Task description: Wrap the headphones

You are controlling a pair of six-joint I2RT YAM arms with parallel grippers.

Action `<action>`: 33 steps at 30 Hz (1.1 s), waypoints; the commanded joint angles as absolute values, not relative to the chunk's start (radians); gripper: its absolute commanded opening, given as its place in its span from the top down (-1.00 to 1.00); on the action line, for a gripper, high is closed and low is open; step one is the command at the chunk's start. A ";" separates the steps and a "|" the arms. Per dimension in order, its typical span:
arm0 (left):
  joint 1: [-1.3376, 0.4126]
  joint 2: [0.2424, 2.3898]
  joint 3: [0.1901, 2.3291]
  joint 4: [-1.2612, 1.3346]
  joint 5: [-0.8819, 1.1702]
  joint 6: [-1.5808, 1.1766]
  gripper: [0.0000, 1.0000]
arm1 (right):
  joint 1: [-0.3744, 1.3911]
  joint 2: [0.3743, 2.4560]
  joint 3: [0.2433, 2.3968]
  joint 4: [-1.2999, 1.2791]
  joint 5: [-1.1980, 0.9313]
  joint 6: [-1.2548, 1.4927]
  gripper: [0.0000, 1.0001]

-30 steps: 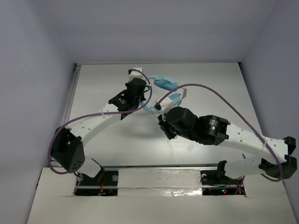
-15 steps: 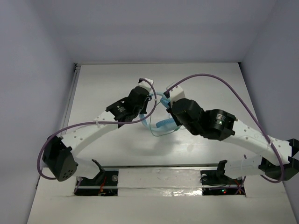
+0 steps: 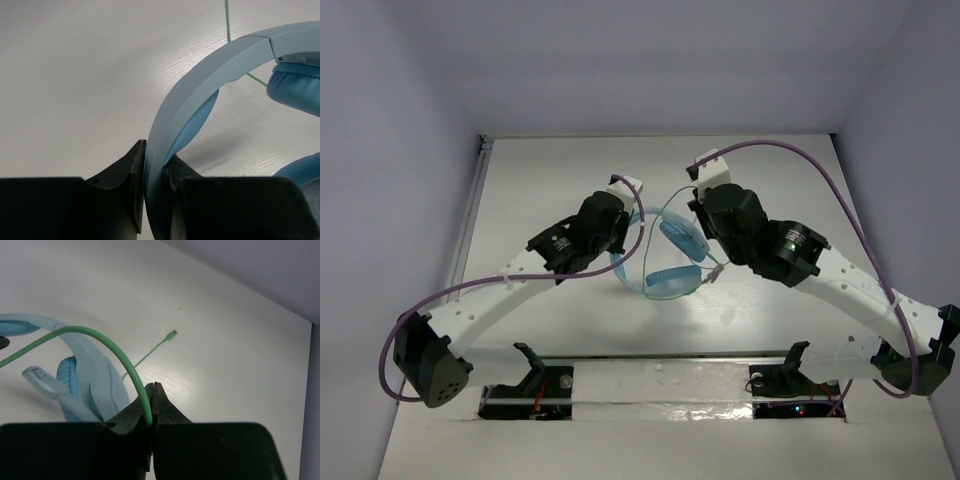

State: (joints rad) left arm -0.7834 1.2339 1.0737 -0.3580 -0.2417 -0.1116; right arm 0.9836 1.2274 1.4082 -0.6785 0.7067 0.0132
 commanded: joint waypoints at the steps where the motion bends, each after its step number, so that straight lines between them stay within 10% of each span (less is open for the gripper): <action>1: -0.781 1.154 1.089 -0.293 -0.157 -0.123 1.00 | 0.950 1.236 1.398 -0.554 0.684 -0.044 1.00; 33: -0.514 1.055 1.155 -0.138 0.463 -0.225 1.00 | 0.796 1.103 1.060 -0.203 0.351 0.139 0.85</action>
